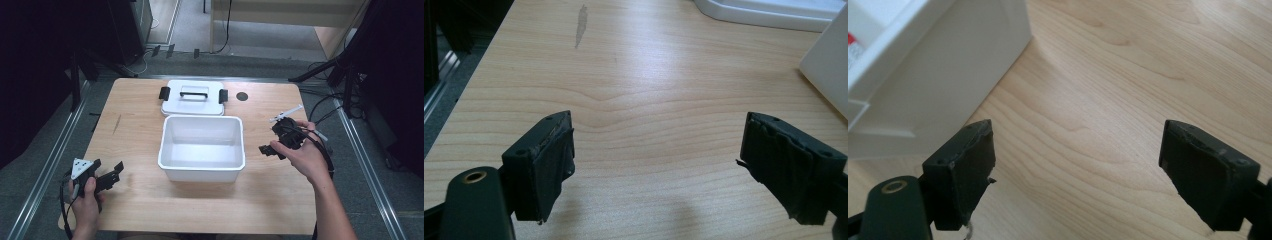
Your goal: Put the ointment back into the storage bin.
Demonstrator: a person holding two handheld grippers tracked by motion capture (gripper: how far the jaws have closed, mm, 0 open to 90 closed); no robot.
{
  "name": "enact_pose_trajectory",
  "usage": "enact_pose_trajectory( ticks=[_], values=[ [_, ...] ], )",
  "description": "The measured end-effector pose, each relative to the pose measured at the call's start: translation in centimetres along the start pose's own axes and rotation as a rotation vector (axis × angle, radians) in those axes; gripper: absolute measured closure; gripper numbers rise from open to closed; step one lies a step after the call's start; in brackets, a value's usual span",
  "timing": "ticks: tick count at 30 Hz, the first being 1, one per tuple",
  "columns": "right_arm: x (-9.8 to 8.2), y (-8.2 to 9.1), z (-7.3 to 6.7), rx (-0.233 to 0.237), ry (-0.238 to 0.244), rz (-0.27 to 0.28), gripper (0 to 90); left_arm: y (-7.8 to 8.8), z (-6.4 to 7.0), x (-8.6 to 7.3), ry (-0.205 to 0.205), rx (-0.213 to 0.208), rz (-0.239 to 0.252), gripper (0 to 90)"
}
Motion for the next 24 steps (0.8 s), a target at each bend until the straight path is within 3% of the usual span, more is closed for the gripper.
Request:
enact_pose_trajectory(
  ticks=[1, 4, 7, 15, 19, 24],
  values=[
    [0.0, 0.0, 0.0, 0.0, 0.0, 0.0, 15.3, 0.0, 0.0, 0.0, 0.0, 0.0, 0.0, 14.8],
    [-0.5, -0.3, 0.9, -0.011, -0.059, 0.032, 15.2, 0.0, 0.0, 0.0, 0.0, 0.0, 0.0, 14.8],
    [-1.3, -0.6, 2.2, -0.049, -0.085, 0.079, 15.0, 0.0, 0.0, 0.0, 0.0, 0.0, 0.0, 14.8],
    [-3.1, -1.3, 3.3, -0.037, -0.135, 0.162, 15.4, 0.0, 0.0, 0.0, -0.001, 0.001, -0.001, 14.8],
    [-4.5, -1.9, 4.1, -0.043, -0.155, 0.231, 15.9, 0.0, 0.0, 0.0, -0.001, 0.002, -0.001, 14.8],
    [-6.6, -2.7, 4.7, -0.025, -0.193, 0.261, 17.0, 0.0, 0.0, 0.0, -0.003, 0.003, -0.002, 14.8]
  ],
)
Point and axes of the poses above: each handheld gripper's, and its own axes: y roughly backward along the jaws, x roughly out of its top, z roughly to its right, the point moved 10 cm from there along -y, roughly forward along the jaws, and after that the axes turned 7 degrees about -y, right-handed, at the moved point
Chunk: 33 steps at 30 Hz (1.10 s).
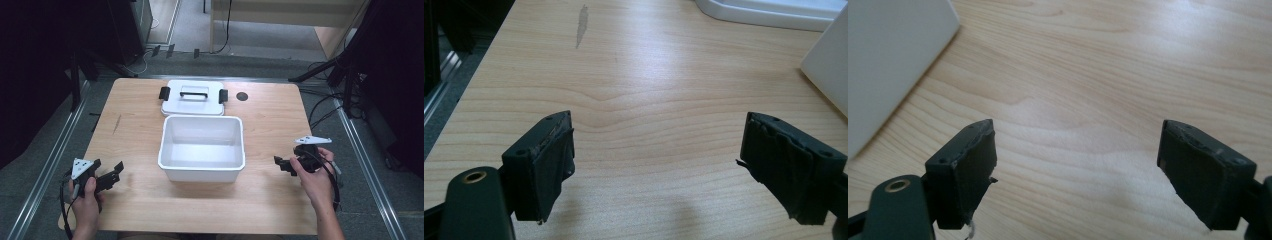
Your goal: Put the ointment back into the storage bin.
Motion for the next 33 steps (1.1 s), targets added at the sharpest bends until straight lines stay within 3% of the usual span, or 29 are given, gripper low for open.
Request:
enact_pose_trajectory(
  ticks=[16, 24, 33],
  values=[
    [-4.7, 0.9, 3.3, 0.006, -0.082, 0.122, 17.4, 0.0, 0.0, 0.0, -0.005, 0.005, -0.003, 14.8],
    [-6.1, 2.3, 4.4, -0.006, -0.087, 0.156, 17.4, 0.0, 0.0, 0.0, -0.009, 0.005, -0.003, 14.8],
    [-7.1, 3.1, 4.8, -0.003, -0.09, 0.179, 17.4, 0.0, 0.0, 0.0, -0.008, 0.005, -0.002, 14.8]
  ],
)
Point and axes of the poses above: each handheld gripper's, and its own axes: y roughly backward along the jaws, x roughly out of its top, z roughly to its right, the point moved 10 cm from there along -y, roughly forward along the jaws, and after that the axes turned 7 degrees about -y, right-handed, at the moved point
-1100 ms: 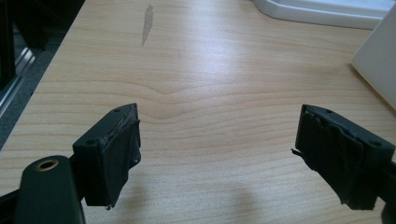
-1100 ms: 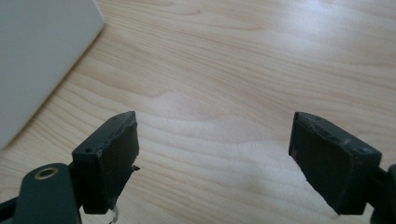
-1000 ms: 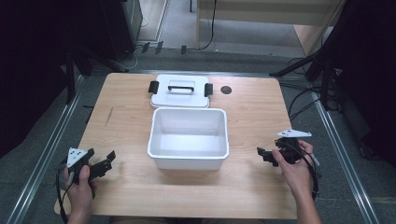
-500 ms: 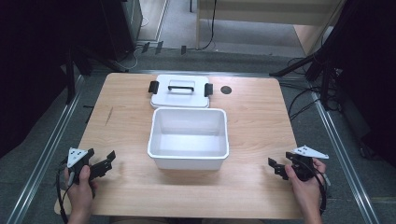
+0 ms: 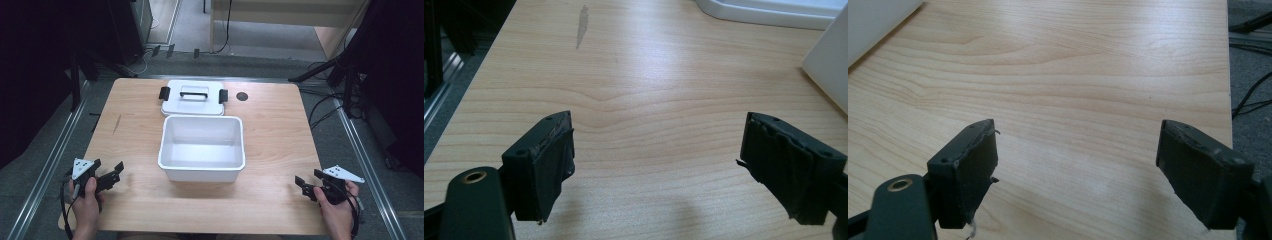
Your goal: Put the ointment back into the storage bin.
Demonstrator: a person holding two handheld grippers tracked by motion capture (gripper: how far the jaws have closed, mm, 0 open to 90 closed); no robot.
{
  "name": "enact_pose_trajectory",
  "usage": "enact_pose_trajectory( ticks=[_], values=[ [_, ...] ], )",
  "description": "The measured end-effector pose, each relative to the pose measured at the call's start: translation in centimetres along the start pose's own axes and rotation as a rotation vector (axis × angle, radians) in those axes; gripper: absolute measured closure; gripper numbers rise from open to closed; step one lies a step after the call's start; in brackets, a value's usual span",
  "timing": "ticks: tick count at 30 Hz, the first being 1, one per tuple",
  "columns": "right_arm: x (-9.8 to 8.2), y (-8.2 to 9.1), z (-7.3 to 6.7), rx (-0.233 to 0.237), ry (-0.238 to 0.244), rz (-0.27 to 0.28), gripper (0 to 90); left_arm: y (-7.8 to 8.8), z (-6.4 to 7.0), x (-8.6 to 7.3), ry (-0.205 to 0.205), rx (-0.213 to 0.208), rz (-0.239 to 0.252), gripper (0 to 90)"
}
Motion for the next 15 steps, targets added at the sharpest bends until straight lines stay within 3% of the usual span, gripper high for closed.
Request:
enact_pose_trajectory(
  ticks=[5, 10, 15],
  values=[
    [-0.5, 0.2, 0.1, -0.003, -0.008, 0.005, 17.4, 0.0, 0.0, 0.0, 0.001, 0.0, 0.0, 14.8],
    [-1.1, 0.4, 0.1, -0.012, 0.019, 0.014, 17.3, 0.0, 0.0, 0.0, 0.002, -0.001, -0.001, 14.8],
    [-1.0, 0.5, -0.3, -0.003, 0.004, 0.026, 17.5, 0.0, 0.0, 0.0, 0.002, 0.001, -0.003, 14.8]
  ],
)
Point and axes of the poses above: each handheld gripper's, and its own axes: y roughly backward along the jaws, x roughly out of its top, z roughly to its right, the point moved 10 cm from there along -y, roughly forward along the jaws, and after that the axes turned 7 degrees about -y, right-handed, at the moved point
